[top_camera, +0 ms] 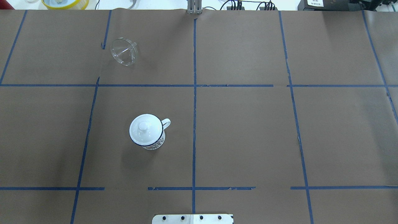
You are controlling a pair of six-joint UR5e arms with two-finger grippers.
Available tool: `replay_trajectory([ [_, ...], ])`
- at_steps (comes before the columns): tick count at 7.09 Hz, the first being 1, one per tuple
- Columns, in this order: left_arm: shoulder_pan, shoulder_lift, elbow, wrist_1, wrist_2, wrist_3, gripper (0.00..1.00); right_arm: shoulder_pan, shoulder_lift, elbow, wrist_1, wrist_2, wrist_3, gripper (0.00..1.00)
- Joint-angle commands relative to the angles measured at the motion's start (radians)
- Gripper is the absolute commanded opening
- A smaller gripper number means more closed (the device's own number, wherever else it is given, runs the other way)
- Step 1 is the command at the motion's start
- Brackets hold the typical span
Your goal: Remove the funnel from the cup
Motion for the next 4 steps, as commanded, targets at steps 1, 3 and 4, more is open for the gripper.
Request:
replay_trajectory([
  [1, 0.000, 0.015, -0.004, 0.000, -0.005, 0.000, 1.00, 0.000, 0.000, 0.000, 0.000, 0.000, 0.000, 1.00],
  [3, 0.000, 0.024, -0.004, 0.002, -0.002, 0.000, 1.00, 0.000, 0.000, 0.000, 0.000, 0.000, 0.000, 1.00],
  [4, -0.001, 0.027, -0.006, 0.002, 0.003, 0.000, 1.00, 0.000, 0.000, 0.000, 0.000, 0.000, 0.000, 1.00],
])
